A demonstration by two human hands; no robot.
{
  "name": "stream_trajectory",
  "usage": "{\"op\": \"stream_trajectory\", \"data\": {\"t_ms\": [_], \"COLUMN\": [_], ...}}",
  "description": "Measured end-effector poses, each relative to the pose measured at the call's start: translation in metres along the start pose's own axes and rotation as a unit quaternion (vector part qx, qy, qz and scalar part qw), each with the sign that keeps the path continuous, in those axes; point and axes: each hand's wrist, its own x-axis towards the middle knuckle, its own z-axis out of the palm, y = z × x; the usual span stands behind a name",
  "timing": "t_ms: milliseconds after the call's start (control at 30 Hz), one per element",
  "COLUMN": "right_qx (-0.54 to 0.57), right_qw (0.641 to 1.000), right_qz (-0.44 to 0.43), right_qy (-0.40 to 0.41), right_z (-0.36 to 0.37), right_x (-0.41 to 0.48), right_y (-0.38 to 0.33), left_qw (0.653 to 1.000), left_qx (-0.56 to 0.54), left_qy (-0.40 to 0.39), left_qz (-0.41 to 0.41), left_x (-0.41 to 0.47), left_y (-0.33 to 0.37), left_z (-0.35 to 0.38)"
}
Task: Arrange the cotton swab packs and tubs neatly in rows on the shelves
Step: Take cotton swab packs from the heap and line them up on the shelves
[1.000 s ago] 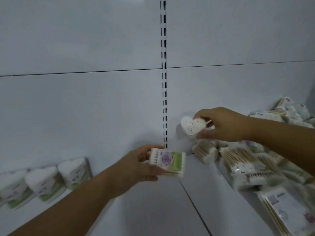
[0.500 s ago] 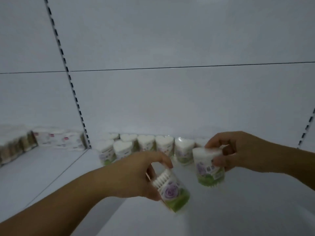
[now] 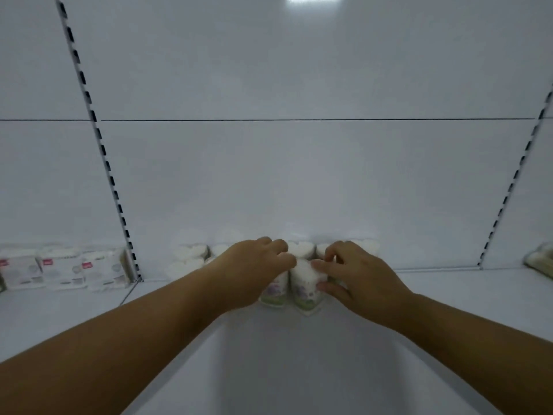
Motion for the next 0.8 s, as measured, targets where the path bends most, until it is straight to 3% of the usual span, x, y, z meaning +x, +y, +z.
{"op": "stream_trajectory", "data": {"t_ms": [200,300,533,800], "right_qx": [-0.035,-0.049,-0.046,-0.092], "right_qw": [0.999,0.997,0.992,0.968], "right_qz": [-0.006,0.007,0.032,0.164], "right_qy": [-0.027,-0.061,-0.114,-0.164], "right_z": [0.006,0.004,-0.04,-0.151], "right_x": [0.006,0.007,-0.014,-0.113], "right_y": [0.0,0.0,0.012,0.074], "left_qw": [0.997,0.996,0.986,0.974], "left_qx": [-0.072,-0.077,-0.125,-0.17], "left_qy": [0.0,-0.019,0.106,0.127], "left_qz": [0.005,-0.032,-0.042,0.078], "left_x": [-0.006,-0.004,0.013,0.121], "left_y": [-0.012,-0.008,0.0,0.109], "left_z": [0.018,0.004,-0.01,-0.016]}}
